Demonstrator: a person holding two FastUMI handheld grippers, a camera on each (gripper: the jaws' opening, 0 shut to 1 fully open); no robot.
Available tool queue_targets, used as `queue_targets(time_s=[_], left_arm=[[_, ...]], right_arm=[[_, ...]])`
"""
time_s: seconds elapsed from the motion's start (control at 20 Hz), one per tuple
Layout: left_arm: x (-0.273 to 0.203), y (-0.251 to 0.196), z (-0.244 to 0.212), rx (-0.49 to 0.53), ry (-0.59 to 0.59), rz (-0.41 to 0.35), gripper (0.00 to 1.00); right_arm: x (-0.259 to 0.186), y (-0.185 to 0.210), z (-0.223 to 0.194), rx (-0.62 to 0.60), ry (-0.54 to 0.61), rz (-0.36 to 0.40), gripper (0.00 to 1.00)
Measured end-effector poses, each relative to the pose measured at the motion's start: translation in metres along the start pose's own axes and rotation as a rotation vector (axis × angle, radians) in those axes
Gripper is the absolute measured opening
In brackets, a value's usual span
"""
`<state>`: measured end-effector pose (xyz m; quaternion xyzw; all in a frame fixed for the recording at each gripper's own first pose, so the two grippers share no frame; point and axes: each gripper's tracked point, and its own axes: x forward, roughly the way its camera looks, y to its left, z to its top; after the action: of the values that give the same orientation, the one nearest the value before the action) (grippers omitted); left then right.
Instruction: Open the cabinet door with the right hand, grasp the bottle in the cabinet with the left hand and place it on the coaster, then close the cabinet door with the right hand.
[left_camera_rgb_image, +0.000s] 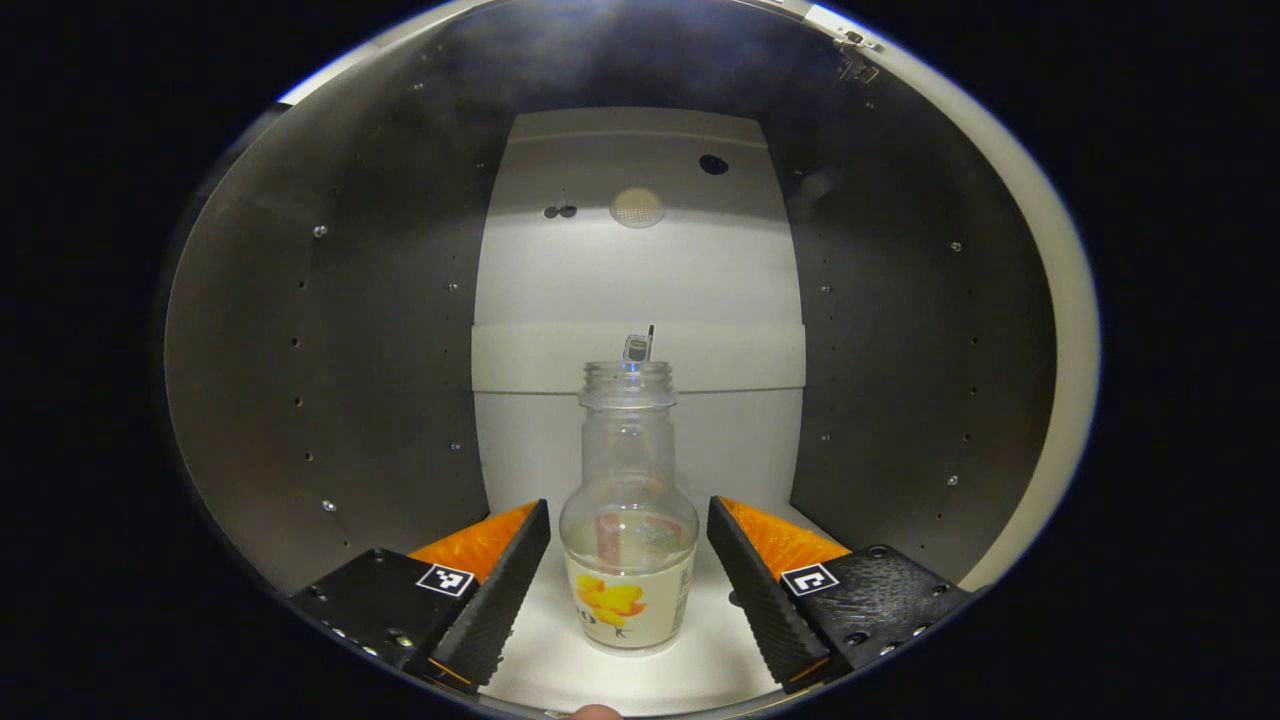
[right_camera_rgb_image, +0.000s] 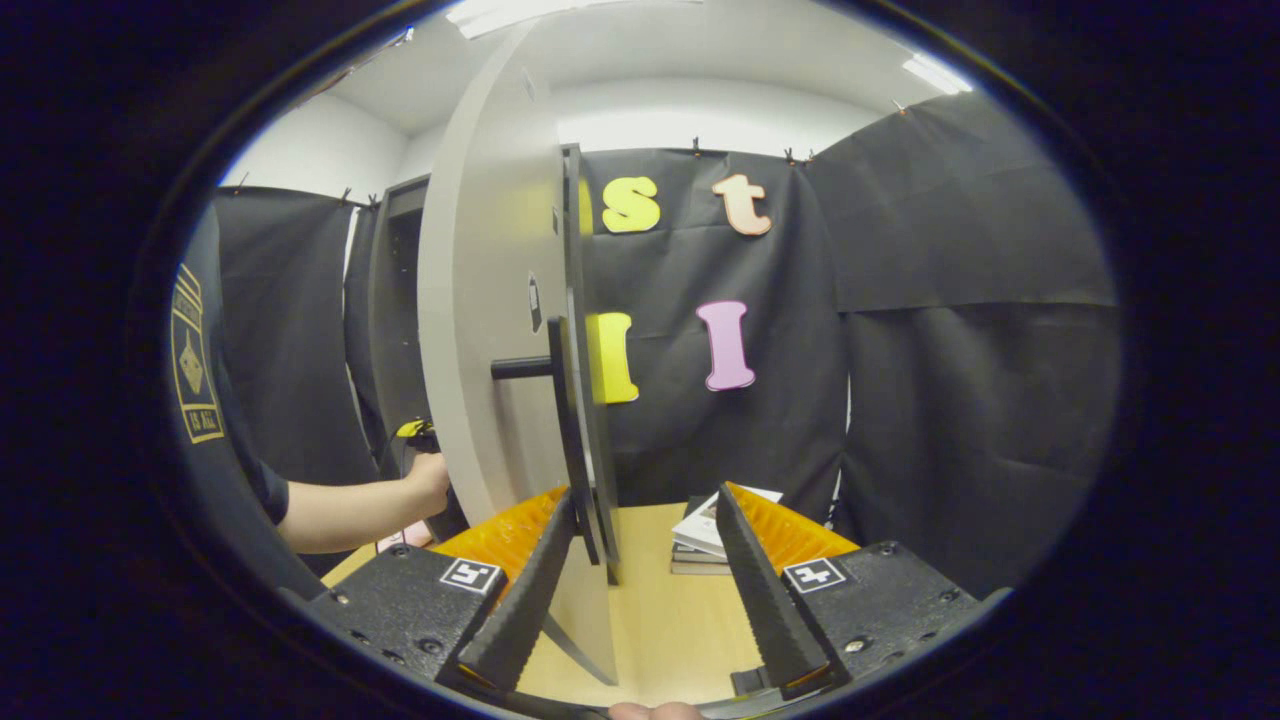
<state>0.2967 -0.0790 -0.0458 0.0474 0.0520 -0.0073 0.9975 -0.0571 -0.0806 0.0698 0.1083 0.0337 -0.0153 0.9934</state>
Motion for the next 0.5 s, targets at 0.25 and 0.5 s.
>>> queue_targets(time_s=[0.25,0.5], left_arm=[[-0.002,-0.002,-0.003,-0.018,0.019,-0.009,0.74],[-0.043,-0.002,0.005,-0.086,0.007,-0.059,0.72]], right_arm=[[0.002,0.0,-0.002,0.048,0.003,0.015,0.89],[0.01,0.001,-0.002,0.088,0.0,0.087,0.88]])
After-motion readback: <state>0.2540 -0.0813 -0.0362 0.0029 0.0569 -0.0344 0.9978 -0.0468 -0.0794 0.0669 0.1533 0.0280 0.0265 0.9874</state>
